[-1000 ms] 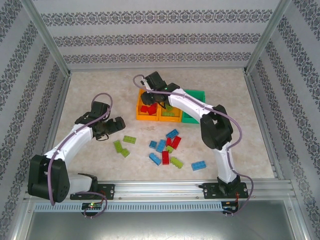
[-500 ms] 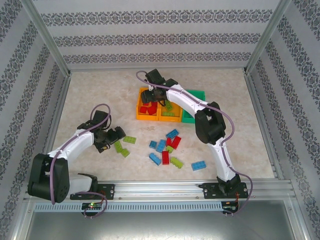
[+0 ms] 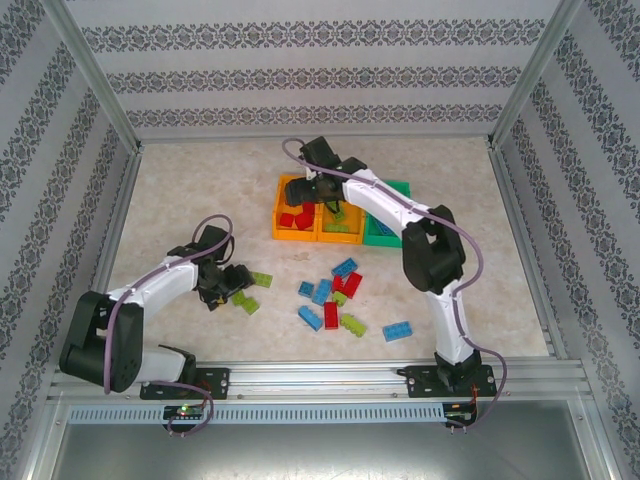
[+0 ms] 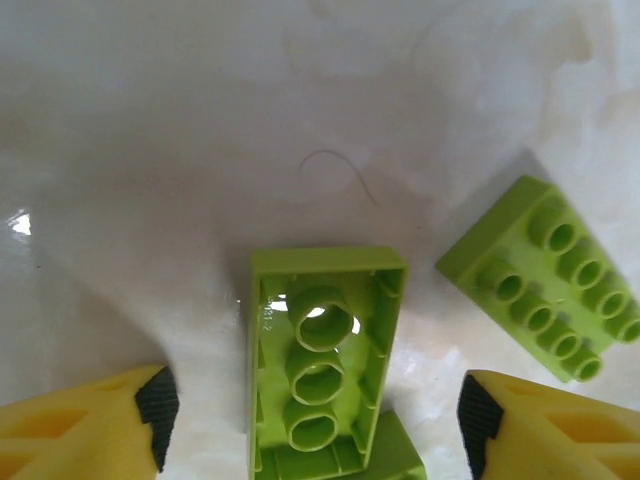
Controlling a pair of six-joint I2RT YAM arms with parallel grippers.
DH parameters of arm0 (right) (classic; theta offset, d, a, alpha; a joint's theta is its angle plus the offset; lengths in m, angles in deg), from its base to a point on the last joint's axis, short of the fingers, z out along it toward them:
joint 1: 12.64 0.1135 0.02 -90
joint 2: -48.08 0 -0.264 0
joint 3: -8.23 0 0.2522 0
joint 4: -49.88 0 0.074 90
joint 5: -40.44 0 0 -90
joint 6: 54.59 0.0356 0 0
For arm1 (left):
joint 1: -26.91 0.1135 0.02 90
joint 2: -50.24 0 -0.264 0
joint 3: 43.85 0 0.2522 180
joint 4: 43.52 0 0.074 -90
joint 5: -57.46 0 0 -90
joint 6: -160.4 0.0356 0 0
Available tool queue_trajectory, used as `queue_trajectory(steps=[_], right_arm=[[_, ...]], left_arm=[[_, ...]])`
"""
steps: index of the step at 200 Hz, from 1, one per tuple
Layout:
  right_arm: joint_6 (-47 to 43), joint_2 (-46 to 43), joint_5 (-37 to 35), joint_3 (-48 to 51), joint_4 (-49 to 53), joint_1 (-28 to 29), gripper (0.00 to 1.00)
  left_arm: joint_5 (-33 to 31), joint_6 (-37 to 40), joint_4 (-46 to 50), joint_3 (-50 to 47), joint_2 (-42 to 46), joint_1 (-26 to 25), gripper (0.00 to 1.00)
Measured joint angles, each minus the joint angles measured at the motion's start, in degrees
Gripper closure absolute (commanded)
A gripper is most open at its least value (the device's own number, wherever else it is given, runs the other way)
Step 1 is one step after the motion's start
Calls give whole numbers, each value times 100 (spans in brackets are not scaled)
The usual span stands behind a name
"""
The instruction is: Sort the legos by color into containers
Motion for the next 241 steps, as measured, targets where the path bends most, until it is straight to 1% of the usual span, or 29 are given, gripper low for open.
queue_trajectory(steps=[27,54,78,141,160,184,196,241], right_arm=[[70,-737,-7,636,-317,-199,15],[133,-1390,-13,1207,-560,-479,14],[153,-1790,-37,1716,-693,-739,14],[151,-2778,-195,3440,-802,-1582,13],[151,-3139,-221,3814,-826,-1875,13],[151,-3591,-229,4186,-881,-2192,13],[146,-3766,-227,4330,-916,-2269,13],[13,-4258,-203,4920,-1021,-2264,14]], left_arm=[[-114,24,59,31,-107,-22,34],[-195,39,170,144,-271,-50,35],[-229,52,273,251,-411,-55,35],[-474,286,686,566,-789,-131,52],[-542,348,772,603,-852,-131,58],[-597,378,833,645,-879,-153,62],[-612,387,846,660,-881,-164,63],[-654,389,839,675,-826,-168,63]])
